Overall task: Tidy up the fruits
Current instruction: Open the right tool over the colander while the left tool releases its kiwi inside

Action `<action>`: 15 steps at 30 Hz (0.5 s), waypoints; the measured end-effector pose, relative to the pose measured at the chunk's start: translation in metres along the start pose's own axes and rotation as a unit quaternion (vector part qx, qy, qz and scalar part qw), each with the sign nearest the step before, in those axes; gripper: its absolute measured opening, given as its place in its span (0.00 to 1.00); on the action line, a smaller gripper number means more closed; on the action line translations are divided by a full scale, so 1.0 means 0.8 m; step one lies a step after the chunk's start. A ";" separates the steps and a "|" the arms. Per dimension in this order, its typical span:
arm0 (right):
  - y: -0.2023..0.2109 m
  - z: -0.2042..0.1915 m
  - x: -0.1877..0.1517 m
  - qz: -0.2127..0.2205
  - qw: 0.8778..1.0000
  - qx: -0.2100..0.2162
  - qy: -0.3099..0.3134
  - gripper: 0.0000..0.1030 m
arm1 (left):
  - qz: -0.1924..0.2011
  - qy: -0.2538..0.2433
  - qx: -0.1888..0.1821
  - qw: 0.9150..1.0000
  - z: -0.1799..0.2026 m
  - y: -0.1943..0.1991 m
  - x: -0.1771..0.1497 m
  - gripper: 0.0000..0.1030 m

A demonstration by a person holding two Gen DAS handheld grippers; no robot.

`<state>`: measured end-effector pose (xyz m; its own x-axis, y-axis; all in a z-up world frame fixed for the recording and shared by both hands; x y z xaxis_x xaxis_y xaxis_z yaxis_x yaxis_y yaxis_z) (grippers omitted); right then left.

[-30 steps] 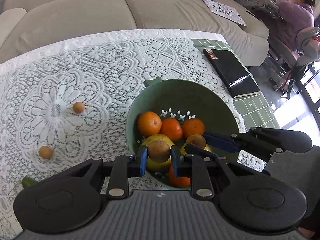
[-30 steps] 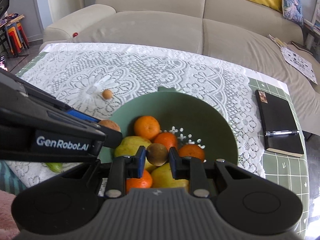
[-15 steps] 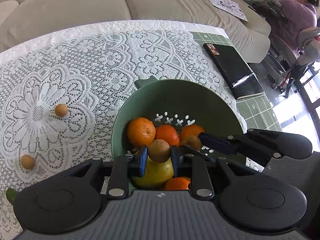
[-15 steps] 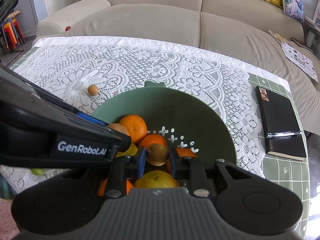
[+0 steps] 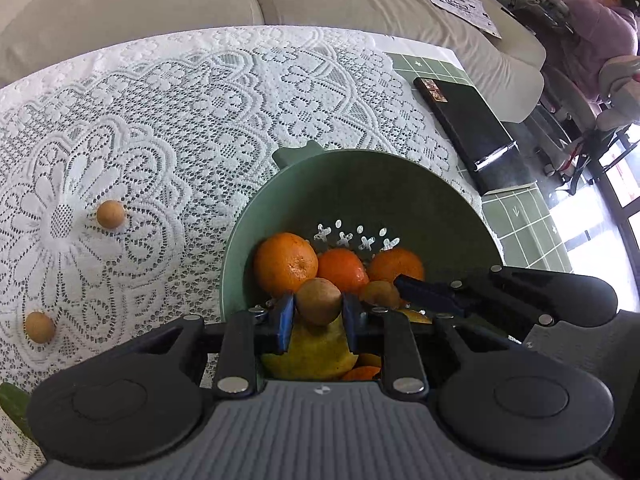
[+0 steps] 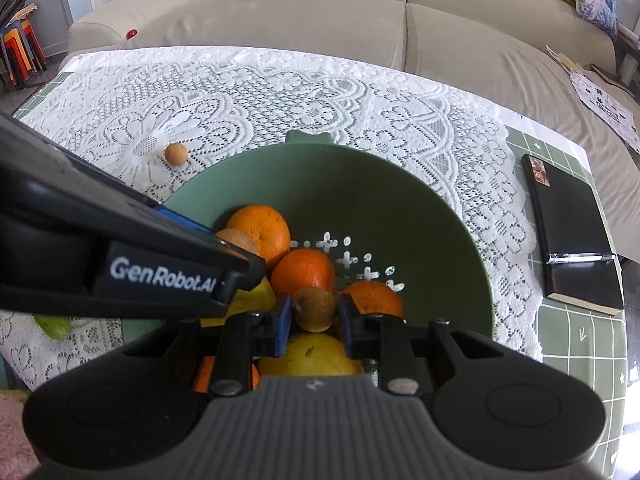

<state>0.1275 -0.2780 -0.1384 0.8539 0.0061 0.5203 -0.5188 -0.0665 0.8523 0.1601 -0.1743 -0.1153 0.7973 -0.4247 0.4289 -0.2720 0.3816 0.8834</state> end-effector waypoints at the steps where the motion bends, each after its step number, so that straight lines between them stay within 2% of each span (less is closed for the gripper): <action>1: 0.001 0.000 0.001 0.002 1.000 -0.003 0.000 0.21 | 0.000 0.001 -0.001 1.000 0.000 0.001 0.000 0.27; 4: 0.007 -0.001 0.004 0.011 1.000 -0.011 0.000 0.24 | 0.002 -0.003 0.006 1.000 -0.001 0.008 0.000 0.33; 6: 0.012 -0.001 0.006 0.017 1.000 -0.016 -0.002 0.35 | 0.008 -0.006 0.010 1.000 -0.001 0.016 0.000 0.40; 8: 0.018 -0.003 0.008 0.022 1.000 -0.021 -0.001 0.37 | 0.016 -0.004 0.006 1.000 -0.003 0.026 0.000 0.45; 11: 0.027 -0.007 0.010 0.031 0.999 -0.027 -0.004 0.44 | 0.026 0.004 0.005 1.000 -0.007 0.042 -0.001 0.50; 13: 0.036 -0.011 0.012 0.040 0.999 -0.027 -0.009 0.51 | 0.032 0.006 0.010 0.999 -0.011 0.053 -0.003 0.51; 15: 0.045 -0.017 0.014 0.051 0.998 -0.023 -0.015 0.64 | 0.039 0.006 0.017 0.999 -0.016 0.064 -0.007 0.51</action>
<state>0.1181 -0.2670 -0.1013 0.7974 -0.0290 0.6028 -0.6034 -0.0194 0.7972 0.1487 -0.1421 -0.0749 0.7790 -0.3856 0.4945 -0.3513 0.3849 0.8535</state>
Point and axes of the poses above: each gripper's, at about its wrist camera, not at the fingertips, and y roughly against the way its jaws point, z to its right, x to its top, the point moved 3 cm from there along -y, roughly the way its jaws point, and after that the axes turned 11 degrees about -y, right-handed, at the moved point
